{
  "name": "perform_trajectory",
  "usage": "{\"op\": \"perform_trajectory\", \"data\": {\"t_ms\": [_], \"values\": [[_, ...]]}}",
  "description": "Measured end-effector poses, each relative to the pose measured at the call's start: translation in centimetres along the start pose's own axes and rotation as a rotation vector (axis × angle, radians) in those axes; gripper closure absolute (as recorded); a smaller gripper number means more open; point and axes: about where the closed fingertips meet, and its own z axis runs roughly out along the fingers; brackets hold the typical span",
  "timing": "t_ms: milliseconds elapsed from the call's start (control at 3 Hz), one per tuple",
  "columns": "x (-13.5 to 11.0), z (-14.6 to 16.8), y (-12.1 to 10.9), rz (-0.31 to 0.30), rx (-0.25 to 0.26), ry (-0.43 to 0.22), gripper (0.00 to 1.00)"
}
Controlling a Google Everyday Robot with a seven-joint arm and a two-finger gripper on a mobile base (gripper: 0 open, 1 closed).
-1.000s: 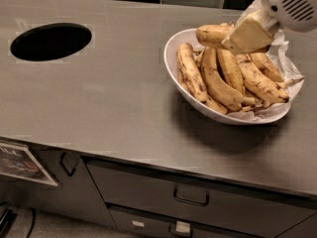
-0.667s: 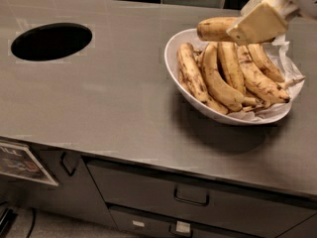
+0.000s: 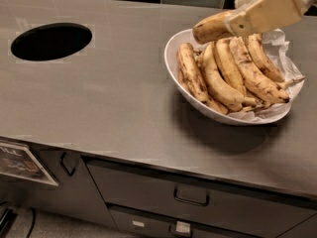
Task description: Pick banana from white bowl
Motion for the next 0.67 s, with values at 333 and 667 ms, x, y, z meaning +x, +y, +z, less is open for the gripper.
{"op": "perform_trajectory", "data": {"t_ms": [333,667], "values": [[-1.70,-0.26,1.11,-0.003,-0.031,-0.054,1.00],[-1.70,-0.27,1.11,-0.003,-0.031,-0.054,1.00]]}}
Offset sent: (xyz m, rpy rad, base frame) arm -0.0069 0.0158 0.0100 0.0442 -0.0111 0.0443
